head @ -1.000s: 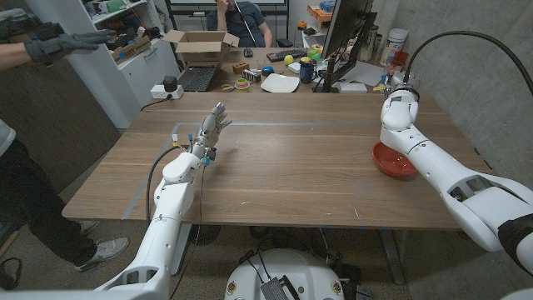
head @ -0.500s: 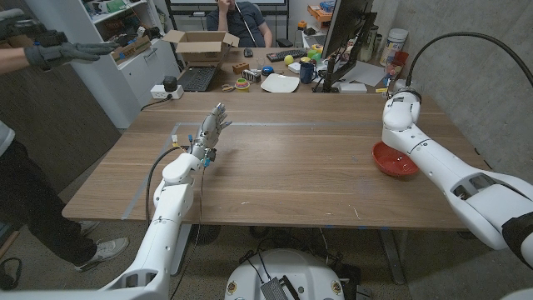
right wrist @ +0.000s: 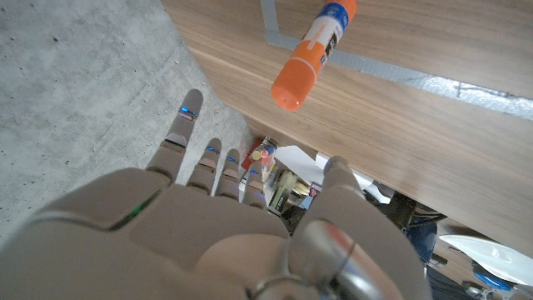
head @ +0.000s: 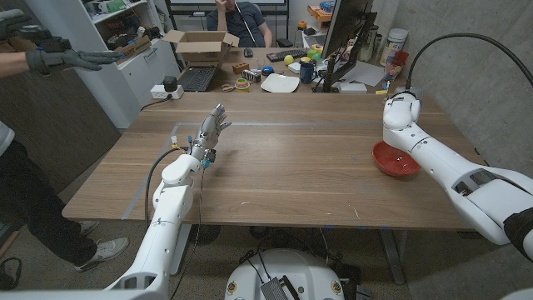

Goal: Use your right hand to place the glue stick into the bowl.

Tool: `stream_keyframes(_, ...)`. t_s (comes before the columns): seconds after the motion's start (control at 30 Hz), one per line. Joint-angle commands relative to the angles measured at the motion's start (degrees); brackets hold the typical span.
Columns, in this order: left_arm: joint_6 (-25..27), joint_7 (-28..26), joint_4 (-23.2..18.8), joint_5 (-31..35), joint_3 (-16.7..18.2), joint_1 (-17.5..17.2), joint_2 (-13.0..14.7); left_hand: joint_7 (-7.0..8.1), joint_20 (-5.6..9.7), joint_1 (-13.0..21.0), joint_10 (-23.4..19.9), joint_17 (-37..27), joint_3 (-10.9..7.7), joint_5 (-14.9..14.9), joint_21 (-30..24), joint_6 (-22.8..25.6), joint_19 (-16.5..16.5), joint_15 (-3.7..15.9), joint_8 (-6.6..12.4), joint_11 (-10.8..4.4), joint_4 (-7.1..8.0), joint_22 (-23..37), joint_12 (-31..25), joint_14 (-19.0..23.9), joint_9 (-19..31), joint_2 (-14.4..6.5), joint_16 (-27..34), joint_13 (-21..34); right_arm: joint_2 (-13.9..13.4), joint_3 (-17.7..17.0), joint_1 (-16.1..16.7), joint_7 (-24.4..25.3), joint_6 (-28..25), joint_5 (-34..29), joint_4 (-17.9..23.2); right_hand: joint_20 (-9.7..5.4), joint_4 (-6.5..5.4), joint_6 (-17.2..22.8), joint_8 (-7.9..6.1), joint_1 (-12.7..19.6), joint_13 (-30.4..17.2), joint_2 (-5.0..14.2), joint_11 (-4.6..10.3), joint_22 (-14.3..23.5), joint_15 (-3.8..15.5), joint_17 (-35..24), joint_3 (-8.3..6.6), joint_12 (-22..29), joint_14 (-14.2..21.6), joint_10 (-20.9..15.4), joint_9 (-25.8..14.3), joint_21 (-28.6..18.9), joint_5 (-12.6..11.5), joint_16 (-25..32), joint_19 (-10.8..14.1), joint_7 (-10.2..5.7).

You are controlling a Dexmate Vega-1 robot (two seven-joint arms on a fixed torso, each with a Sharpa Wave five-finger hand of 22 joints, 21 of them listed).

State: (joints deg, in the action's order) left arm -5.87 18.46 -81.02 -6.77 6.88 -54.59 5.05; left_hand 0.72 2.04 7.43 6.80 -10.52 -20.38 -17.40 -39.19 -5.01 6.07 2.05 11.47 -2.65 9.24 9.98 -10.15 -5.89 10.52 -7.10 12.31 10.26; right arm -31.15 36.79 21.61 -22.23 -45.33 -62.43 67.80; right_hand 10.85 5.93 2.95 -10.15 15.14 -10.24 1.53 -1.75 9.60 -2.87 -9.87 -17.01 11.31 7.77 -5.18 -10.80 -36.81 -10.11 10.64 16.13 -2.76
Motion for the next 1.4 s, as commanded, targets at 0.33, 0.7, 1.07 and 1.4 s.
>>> stream_keyframes(0.33, 0.43, 0.00, -0.52, -0.06, -0.27, -0.26, 0.18, -0.19, 0.04, -0.48, 0.14, -0.26, 0.13, -0.05, 0.21, 0.01, -0.37, -0.10, -0.09, 0.25, 0.09, 0.24, -0.28, -0.28, 0.17, -0.79, -0.03, 0.28, -0.39, 2.96, -2.27, -4.58, 0.42, 1.81, -3.73, -1.29, 1.17, -0.77, -0.60, 2.15, -0.30, 0.42, -0.28, 0.02, 0.34, -0.07, -0.24, -0.38, 0.69, 1.45, -0.15, 0.23, -0.18, 0.01, 3.26, -0.18)
stream_keyframes(0.7, 0.26, -0.25, -0.48, -0.12, -0.21, -0.40, 0.05, -0.18, 0.05, -0.51, 0.17, -0.25, 0.15, -0.05, 0.36, 0.03, -0.42, -0.12, -0.10, 0.16, 0.09, 0.25, -0.27, -0.31, 0.17, -0.78, -0.05, 0.28, -0.63, 3.74, -3.12, -6.70, 1.52, 3.24, -4.36, -3.44, 1.90, -0.99, -0.79, 3.72, -0.27, 0.51, -0.03, 0.07, 0.69, -0.08, -0.24, -0.18, 1.65, 2.26, -0.18, -0.10, -0.29, 0.14, 8.03, -0.17)
stream_keyframes(1.07, 0.37, -0.12, -0.43, -0.27, -0.06, -0.43, 0.11, -0.15, 0.04, -0.56, 0.19, -0.25, 0.18, -0.05, 0.54, 0.00, -0.47, -0.07, -0.12, 0.09, 0.09, 0.26, -0.27, -0.27, 0.18, -0.78, -0.05, 0.28, -0.62, 4.15, -3.40, -5.76, 2.56, 4.20, -4.97, -6.99, 3.36, -0.20, -1.21, 8.70, -0.24, 1.69, 0.52, 0.14, 2.49, -0.03, -1.37, 0.37, 4.07, 1.64, -0.21, -0.62, -0.72, 0.31, 14.92, -0.51)
stream_keyframes(1.4, 0.31, -0.30, -0.35, -0.27, 0.11, -0.49, 0.05, -0.14, 0.01, -0.60, 0.18, -0.25, 0.20, -0.06, 0.66, 0.02, -0.53, -0.13, -0.12, 0.15, 0.09, 0.26, -0.28, -0.24, 0.18, -0.77, -0.05, 0.28, -0.21, 5.12, -4.50, -6.28, 2.95, 4.56, -6.56, -9.42, 4.19, 0.99, -1.47, 13.99, -0.21, 1.91, 1.37, 0.18, 3.86, -0.01, -2.22, 0.81, 6.97, 0.18, -0.22, -0.92, -0.96, 0.54, 19.65, -0.99)
